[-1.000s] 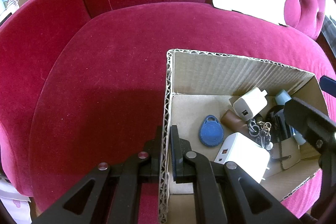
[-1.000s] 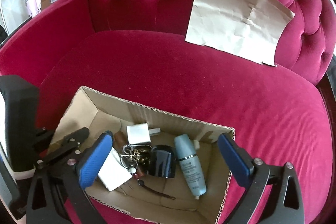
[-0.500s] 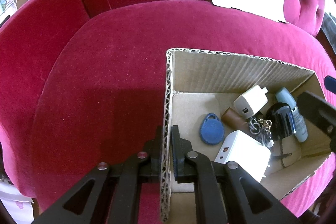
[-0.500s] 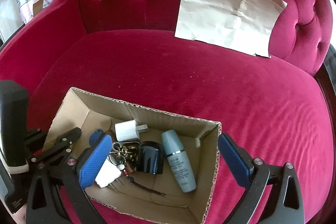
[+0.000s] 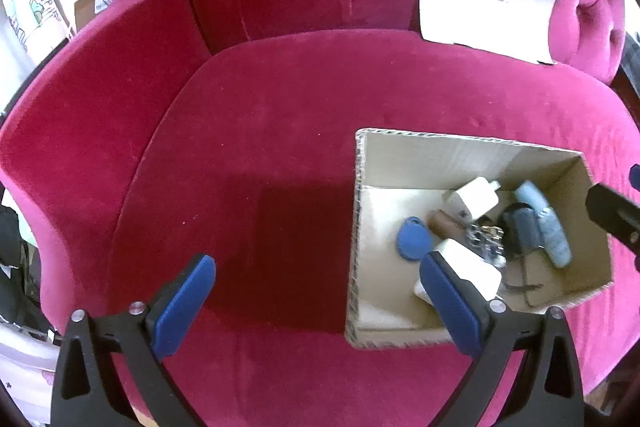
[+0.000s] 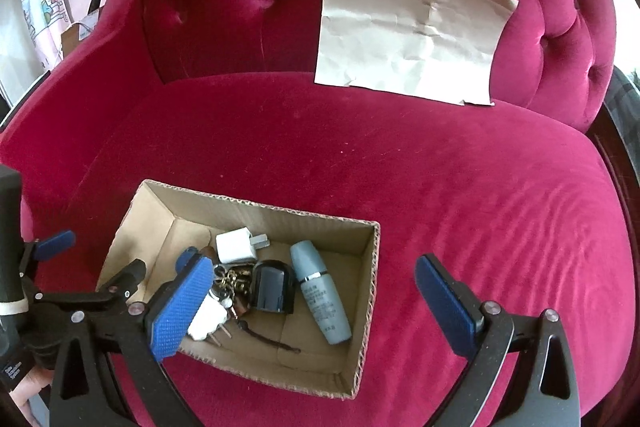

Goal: Organize rigid objects

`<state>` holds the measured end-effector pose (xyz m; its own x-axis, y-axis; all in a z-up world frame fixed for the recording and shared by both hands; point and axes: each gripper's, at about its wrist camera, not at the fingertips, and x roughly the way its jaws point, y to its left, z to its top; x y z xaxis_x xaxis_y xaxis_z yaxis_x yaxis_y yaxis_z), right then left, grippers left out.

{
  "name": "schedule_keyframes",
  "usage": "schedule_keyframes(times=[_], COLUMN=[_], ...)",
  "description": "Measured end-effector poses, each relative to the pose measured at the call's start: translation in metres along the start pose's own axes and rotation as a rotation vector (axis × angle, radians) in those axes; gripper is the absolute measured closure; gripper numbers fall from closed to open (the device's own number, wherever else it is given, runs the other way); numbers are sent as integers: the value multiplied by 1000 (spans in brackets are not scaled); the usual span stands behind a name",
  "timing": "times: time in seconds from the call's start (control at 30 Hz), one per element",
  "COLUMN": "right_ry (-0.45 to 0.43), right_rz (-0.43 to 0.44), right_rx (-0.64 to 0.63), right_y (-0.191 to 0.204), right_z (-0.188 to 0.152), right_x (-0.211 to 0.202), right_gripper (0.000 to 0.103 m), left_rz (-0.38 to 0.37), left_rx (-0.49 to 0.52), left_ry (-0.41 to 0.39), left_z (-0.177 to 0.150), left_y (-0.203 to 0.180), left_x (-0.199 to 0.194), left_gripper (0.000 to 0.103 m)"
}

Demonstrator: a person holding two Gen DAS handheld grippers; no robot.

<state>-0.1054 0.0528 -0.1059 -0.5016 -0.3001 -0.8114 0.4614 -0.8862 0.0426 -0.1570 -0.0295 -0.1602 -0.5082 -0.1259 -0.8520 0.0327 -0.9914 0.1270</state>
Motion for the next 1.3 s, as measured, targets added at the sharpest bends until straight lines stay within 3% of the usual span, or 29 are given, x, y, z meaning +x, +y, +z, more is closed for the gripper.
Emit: schedule_keyframes(times=[0.3,0.6,0.7,1.3], right_ry=[17,9,-6,8], right_rz=[-12,-15,-19,-44], right_rx=[34,71,83,60], right_y=[-4,-1,0,11], right_z=[-8,-23,-27,-67], right_x=[-46,-98,-113,-150], right_gripper=[0,0,0,0], left_rz=[-49,-28,-9,-12], left_rx=[-7,-2,0,23], left_ry=[-27,-45,-42,-63], left_z=[-8,-35,-41,-74], left_y=[-27,-25,1,-19], left_x=[-66,-124,-125,-169], left_gripper=[0,0,0,0])
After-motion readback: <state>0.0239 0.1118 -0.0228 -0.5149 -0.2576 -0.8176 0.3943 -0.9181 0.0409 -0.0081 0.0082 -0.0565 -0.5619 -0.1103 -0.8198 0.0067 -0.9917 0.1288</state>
